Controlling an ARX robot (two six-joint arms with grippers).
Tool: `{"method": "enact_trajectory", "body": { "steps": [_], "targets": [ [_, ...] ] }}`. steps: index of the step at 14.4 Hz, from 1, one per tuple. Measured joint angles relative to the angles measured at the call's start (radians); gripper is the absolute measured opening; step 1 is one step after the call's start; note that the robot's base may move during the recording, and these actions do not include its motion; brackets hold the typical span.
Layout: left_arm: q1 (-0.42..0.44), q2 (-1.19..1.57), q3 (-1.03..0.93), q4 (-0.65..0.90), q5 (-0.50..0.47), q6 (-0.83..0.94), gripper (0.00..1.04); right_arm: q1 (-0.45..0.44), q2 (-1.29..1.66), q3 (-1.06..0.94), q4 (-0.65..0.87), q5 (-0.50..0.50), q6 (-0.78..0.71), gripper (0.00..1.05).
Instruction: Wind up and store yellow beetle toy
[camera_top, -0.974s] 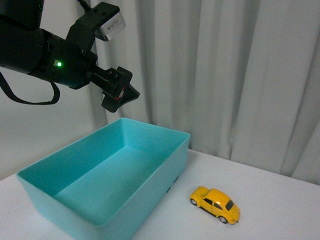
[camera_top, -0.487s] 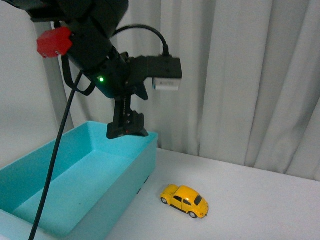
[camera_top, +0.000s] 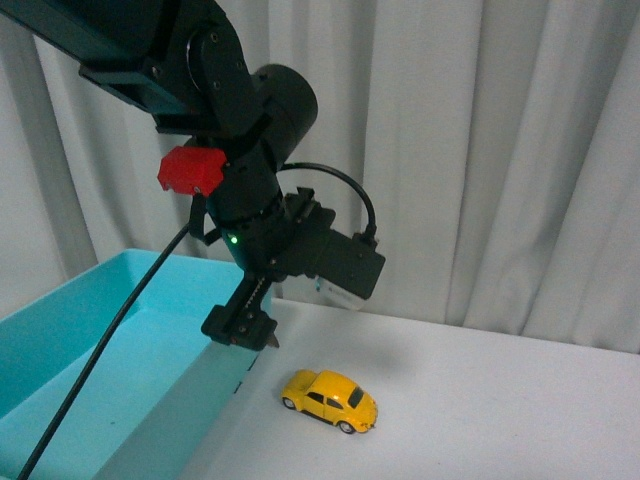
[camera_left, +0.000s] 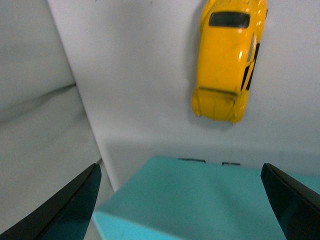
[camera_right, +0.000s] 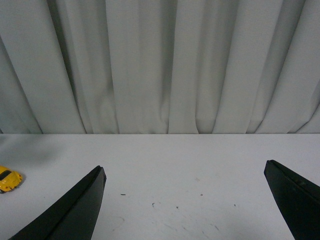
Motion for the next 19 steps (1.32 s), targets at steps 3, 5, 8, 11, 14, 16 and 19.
{"method": "enact_trajectory", "body": {
  "steps": [3, 5, 8, 11, 14, 16, 19],
  "targets": [
    [-0.055, 0.064, 0.0, -0.009, -0.013, 0.036, 0.98, 0.0, 0.0, 0.0, 0.0, 0.0, 0.0, 0.98],
    [-0.078, 0.098, 0.0, -0.005, -0.019, 0.031, 0.98, 0.0, 0.0, 0.0, 0.0, 0.0, 0.0, 0.98],
    [-0.085, 0.161, 0.026, 0.0, -0.029, 0.012, 0.98, 0.0, 0.0, 0.0, 0.0, 0.0, 0.0, 0.98],
    [-0.085, 0.229, 0.075, 0.014, -0.04, -0.028, 0.97, 0.0, 0.0, 0.0, 0.0, 0.0, 0.0, 0.98],
    [-0.087, 0.238, 0.084, 0.003, -0.04, -0.036, 0.49, 0.0, 0.0, 0.0, 0.0, 0.0, 0.0, 0.98],
    [-0.092, 0.238, 0.098, -0.022, -0.039, -0.032, 0.37, 0.0, 0.0, 0.0, 0.0, 0.0, 0.0, 0.98],
    [-0.111, 0.237, 0.132, -0.067, 0.018, 0.016, 0.32, 0.0, 0.0, 0.0, 0.0, 0.0, 0.0, 0.98]
  ]
}}
